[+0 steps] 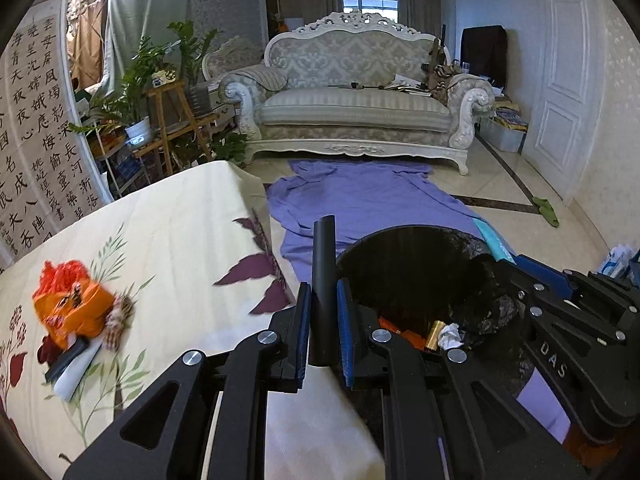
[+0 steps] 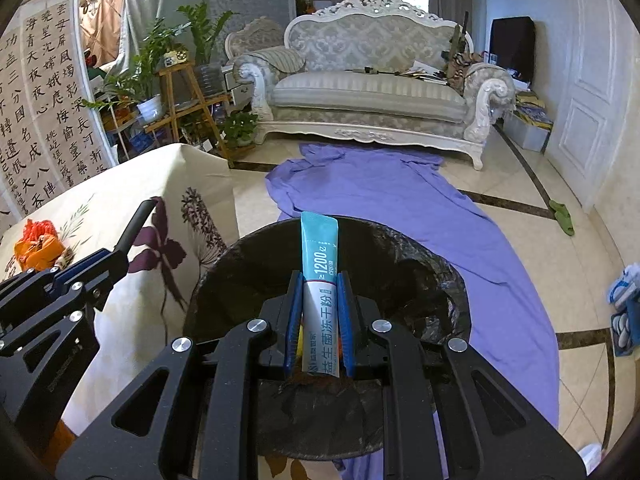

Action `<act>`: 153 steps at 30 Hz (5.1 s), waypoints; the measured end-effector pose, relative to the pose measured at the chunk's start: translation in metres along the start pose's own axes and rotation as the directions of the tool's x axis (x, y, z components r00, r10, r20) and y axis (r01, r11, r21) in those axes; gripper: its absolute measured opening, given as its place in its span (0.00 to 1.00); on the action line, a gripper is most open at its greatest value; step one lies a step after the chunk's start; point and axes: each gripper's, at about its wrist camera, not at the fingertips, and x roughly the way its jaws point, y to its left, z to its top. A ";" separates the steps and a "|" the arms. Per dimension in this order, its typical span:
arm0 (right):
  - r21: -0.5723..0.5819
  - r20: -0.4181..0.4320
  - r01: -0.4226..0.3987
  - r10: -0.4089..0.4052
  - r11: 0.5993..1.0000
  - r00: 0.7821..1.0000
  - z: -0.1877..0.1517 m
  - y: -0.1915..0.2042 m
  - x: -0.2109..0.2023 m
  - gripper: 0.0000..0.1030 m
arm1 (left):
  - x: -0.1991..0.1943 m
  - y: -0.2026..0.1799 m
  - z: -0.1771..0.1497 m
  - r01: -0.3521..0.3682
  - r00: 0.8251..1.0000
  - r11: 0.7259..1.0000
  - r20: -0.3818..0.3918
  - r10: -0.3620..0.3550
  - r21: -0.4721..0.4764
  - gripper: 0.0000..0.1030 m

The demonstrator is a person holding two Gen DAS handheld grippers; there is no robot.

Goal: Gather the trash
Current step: 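Carry the black tube and toothpaste over the bin and open both grippers, then move both grippers back over the bed toward the orange bag, then grasp the orange plastic bag with the right gripper, then grasp the orange mesh net with the left gripper while the right holds the bag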

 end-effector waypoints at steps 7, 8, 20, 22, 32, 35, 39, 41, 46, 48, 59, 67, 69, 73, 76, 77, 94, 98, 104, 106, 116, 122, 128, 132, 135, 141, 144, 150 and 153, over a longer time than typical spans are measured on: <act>0.011 -0.010 0.004 -0.004 1.000 1.000 0.004 -0.008 0.015 0.17 | 0.018 -0.010 0.009 0.000 1.000 1.000 -0.017 0.001 0.023 0.14; 0.015 -0.012 0.005 -0.005 1.000 1.000 0.004 -0.009 0.017 0.18 | 0.020 -0.012 0.009 0.001 1.000 1.000 -0.019 0.000 0.027 0.14; 0.078 -0.017 0.028 -0.027 0.997 0.999 0.001 -0.027 0.022 0.29 | 0.027 -0.009 0.006 0.016 0.998 1.000 -0.054 -0.015 0.020 0.47; 0.081 -0.014 0.032 -0.031 0.996 0.999 0.001 -0.028 0.020 0.32 | 0.026 -0.007 0.006 0.013 0.998 1.000 -0.054 -0.012 0.012 0.51; 0.085 -0.003 0.042 -0.042 0.996 0.999 -0.002 -0.029 0.011 0.43 | 0.016 0.003 0.006 0.005 0.999 1.000 -0.042 -0.006 -0.014 0.60; 0.083 -0.003 0.040 -0.040 0.996 0.999 -0.001 -0.030 0.011 0.44 | 0.011 0.006 0.005 0.008 0.999 1.000 -0.034 -0.009 -0.021 0.64; 0.082 -0.001 0.041 -0.041 0.996 0.999 -0.001 -0.029 0.010 0.44 | 0.003 0.012 0.005 0.009 1.000 0.999 -0.022 -0.009 -0.032 0.68; 0.080 0.001 0.038 -0.039 0.996 0.999 -0.002 -0.027 0.007 0.44 | -0.002 0.016 0.004 0.005 1.000 0.999 -0.015 -0.005 -0.040 0.70; 0.066 0.007 0.023 -0.023 0.998 1.000 -0.004 -0.015 -0.002 0.51 | -0.017 0.029 -0.001 -0.024 1.000 0.998 0.000 0.024 -0.061 0.73; 0.056 0.013 0.011 -0.012 0.998 1.000 -0.005 -0.007 -0.006 0.53 | -0.026 0.037 -0.006 -0.039 0.999 0.997 0.004 0.039 -0.073 0.74; -0.063 0.004 -0.110 0.110 0.992 0.994 -0.002 0.072 -0.014 0.53 | -0.063 0.111 -0.032 -0.162 0.987 0.972 -0.012 0.162 -0.168 0.74; -0.168 -0.019 -0.213 0.212 0.963 0.977 -0.002 0.140 -0.019 0.53 | -0.084 0.179 -0.060 -0.279 0.960 0.926 -0.052 0.275 -0.256 0.74; -0.193 -0.024 -0.235 0.235 0.953 0.972 0.000 0.157 -0.020 0.53 | -0.089 0.197 -0.067 -0.310 0.950 0.909 -0.064 0.304 -0.279 0.74; -0.234 -0.034 -0.288 0.288 0.929 0.957 0.004 0.190 -0.023 0.54 | -0.098 0.229 -0.080 -0.364 0.931 0.877 -0.088 0.355 -0.314 0.74; -0.269 -0.040 -0.320 0.321 0.908 0.946 0.005 0.214 -0.026 0.55 | -0.103 0.249 -0.092 -0.394 0.918 0.855 -0.106 0.382 -0.338 0.74; -0.279 -0.043 -0.327 0.328 0.903 0.944 0.005 0.221 -0.027 0.55 | -0.105 0.256 -0.095 -0.405 0.913 0.845 -0.114 0.391 -0.349 0.74; -0.405 -0.117 -0.362 0.345 0.840 0.931 0.003 0.315 0.002 0.60 | -0.113 0.309 -0.117 -0.443 0.895 0.787 -0.161 0.416 -0.429 0.74; -0.391 -0.121 -0.333 0.311 0.858 0.943 0.007 0.307 0.013 0.60 | -0.109 0.308 -0.116 -0.429 0.902 0.795 -0.160 0.401 -0.429 0.74; -0.344 -0.122 -0.304 0.279 0.888 0.952 0.017 0.289 0.030 0.60 | -0.102 0.306 -0.111 -0.412 0.910 0.804 -0.156 0.383 -0.430 0.74; -0.330 -0.125 -0.304 0.278 0.894 0.952 0.021 0.286 0.036 0.60 | -0.099 0.304 -0.109 -0.407 0.913 0.808 -0.154 0.379 -0.426 0.74; -0.299 -0.145 -0.322 0.291 0.898 0.946 0.031 0.278 0.057 0.31 | -0.087 0.295 -0.087 -0.379 0.925 0.832 -0.125 0.360 -0.406 0.74; -0.287 -0.135 -0.315 0.288 0.905 0.948 0.034 0.268 0.060 0.16 | -0.076 0.287 -0.073 -0.353 0.935 0.851 -0.111 0.337 -0.389 0.74; -0.263 -0.118 -0.304 0.282 0.915 0.952 0.039 0.252 0.062 0.14 | -0.064 0.276 -0.057 -0.324 0.945 0.873 -0.089 0.313 -0.366 0.74; -0.265 -0.107 -0.287 0.268 0.921 0.958 0.040 0.244 0.061 0.14 | -0.055 0.269 -0.046 -0.305 0.952 0.884 -0.079 0.297 -0.353 0.74; -0.266 -0.101 -0.278 0.260 0.923 0.960 0.041 0.239 0.062 0.14 | -0.045 0.264 -0.039 -0.295 0.955 0.893 -0.079 0.285 -0.339 0.74; -0.269 -0.103 -0.273 0.255 0.924 0.962 0.045 0.236 0.069 0.14 | -0.023 0.257 -0.028 -0.288 0.958 0.910 -0.092 0.273 -0.299 0.74; -0.273 -0.102 -0.273 0.255 0.923 0.962 0.047 0.237 0.071 0.14 | -0.011 0.254 -0.027 -0.286 0.958 0.917 -0.110 0.265 -0.277 0.74; -0.269 -0.113 -0.283 0.262 0.921 0.958 0.049 0.237 0.074 0.14 | 0.003 0.256 -0.026 -0.277 0.959 0.923 -0.140 0.248 -0.265 0.74; -0.268 -0.118 -0.287 0.264 0.920 0.957 0.048 0.236 0.075 0.14 | 0.006 0.254 -0.025 -0.264 0.962 0.932 -0.137 0.235 -0.248 0.69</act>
